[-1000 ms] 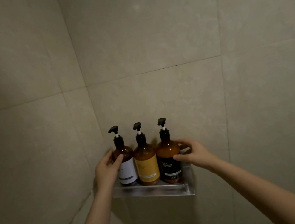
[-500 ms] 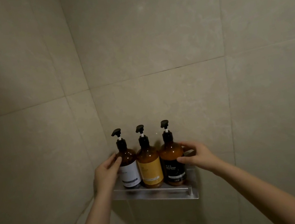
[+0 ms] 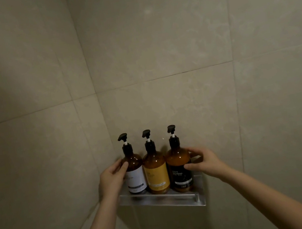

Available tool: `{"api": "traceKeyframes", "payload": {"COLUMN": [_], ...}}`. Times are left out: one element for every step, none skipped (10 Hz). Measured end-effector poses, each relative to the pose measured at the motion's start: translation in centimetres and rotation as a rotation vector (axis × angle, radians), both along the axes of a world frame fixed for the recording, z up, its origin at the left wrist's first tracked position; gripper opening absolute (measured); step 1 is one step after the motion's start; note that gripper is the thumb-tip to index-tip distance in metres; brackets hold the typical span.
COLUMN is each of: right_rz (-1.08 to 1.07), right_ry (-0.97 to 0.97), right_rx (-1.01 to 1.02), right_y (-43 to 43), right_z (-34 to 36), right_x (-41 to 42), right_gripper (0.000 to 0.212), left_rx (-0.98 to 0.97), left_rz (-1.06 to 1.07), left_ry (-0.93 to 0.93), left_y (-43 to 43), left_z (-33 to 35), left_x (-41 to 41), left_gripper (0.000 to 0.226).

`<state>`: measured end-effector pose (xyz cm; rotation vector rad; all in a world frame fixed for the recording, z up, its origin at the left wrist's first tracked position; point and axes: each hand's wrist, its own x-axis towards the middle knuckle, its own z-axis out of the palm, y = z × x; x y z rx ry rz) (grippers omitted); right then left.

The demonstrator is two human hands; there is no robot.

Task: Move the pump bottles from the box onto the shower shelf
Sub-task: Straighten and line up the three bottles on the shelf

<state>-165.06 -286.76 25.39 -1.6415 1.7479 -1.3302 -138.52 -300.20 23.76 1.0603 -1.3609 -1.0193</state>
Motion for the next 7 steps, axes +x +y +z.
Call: {"api": "traceKeyframes", "payload": {"right_rz": [-0.002, -0.001, 0.009, 0.006, 0.000, 0.007, 0.001], "right_ry": [0.009, 0.000, -0.020, -0.035, -0.044, -0.001, 0.090], "right_rx": [0.004, 0.016, 0.027, 0.032, 0.057, 0.078, 0.160], "right_y": [0.1, 0.3, 0.4, 0.5, 0.7, 0.8, 1.2], "right_z": [0.1, 0.2, 0.2, 0.2, 0.6, 0.7, 1.2], "right_x": [0.1, 0.2, 0.4, 0.6, 0.7, 0.8, 0.8], "right_gripper": [0.061, 0.060, 0.060, 0.060, 0.062, 0.063, 0.071], "left_rx": [0.007, 0.010, 0.014, -0.001, 0.003, -0.038, -0.054], "left_rz": [-0.007, -0.011, -0.009, -0.013, 0.002, 0.041, 0.061], "left_ry": [-0.010, -0.012, -0.024, -0.034, -0.061, -0.137, -0.184], "left_y": [0.2, 0.0, 0.2, 0.3, 0.9, 1.2, 2.1], "left_z": [0.1, 0.0, 0.1, 0.2, 0.7, 1.1, 1.6], "left_x": [0.1, 0.1, 0.1, -0.1, -0.4, -0.9, -1.5], "left_gripper": [0.048, 0.050, 0.049, 0.048, 0.046, 0.045, 0.046]}}
